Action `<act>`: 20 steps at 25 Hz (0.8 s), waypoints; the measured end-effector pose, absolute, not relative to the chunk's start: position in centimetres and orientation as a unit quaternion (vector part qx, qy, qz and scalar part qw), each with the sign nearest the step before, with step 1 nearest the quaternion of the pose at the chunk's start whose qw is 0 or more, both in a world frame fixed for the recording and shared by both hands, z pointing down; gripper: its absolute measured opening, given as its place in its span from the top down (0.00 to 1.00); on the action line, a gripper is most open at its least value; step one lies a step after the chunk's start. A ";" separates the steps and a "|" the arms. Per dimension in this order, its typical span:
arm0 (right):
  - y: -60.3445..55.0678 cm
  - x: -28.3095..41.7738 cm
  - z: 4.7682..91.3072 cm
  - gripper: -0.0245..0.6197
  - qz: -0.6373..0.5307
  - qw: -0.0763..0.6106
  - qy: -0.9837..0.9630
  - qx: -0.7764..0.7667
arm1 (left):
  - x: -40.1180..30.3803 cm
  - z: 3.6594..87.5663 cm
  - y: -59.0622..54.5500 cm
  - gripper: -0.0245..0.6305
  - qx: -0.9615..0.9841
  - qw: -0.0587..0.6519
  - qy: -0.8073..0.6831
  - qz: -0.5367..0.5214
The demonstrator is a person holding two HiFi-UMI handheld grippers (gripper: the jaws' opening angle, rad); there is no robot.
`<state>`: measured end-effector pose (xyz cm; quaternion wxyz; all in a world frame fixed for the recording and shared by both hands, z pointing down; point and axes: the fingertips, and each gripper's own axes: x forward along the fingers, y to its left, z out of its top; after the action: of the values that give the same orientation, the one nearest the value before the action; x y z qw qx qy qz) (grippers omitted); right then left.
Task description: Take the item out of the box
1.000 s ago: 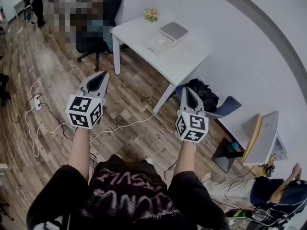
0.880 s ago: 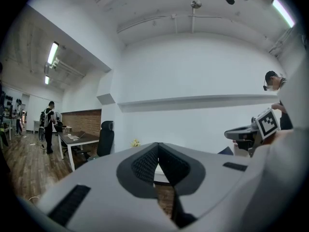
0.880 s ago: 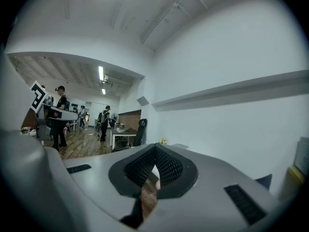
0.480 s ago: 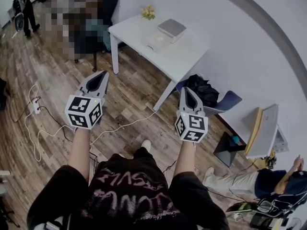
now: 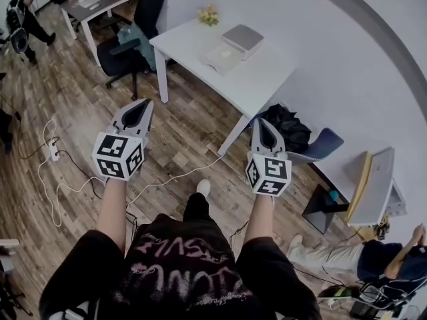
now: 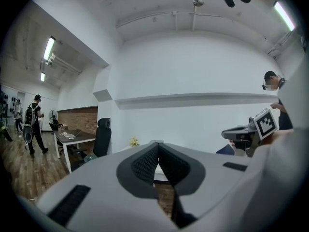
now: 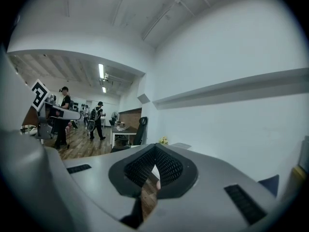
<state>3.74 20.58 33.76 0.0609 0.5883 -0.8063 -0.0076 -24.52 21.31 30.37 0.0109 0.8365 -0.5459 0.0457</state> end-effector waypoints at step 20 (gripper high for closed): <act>4.3 6.0 34.2 0.95 -0.009 0.064 -0.815 0.576 | -21.3 31.4 5.8 0.96 0.835 0.011 -0.546 0.073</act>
<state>6.04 4.27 34.25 0.0641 0.5761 -0.8148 -0.0091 -21.27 5.79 31.36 0.0110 0.8347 -0.5457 0.0729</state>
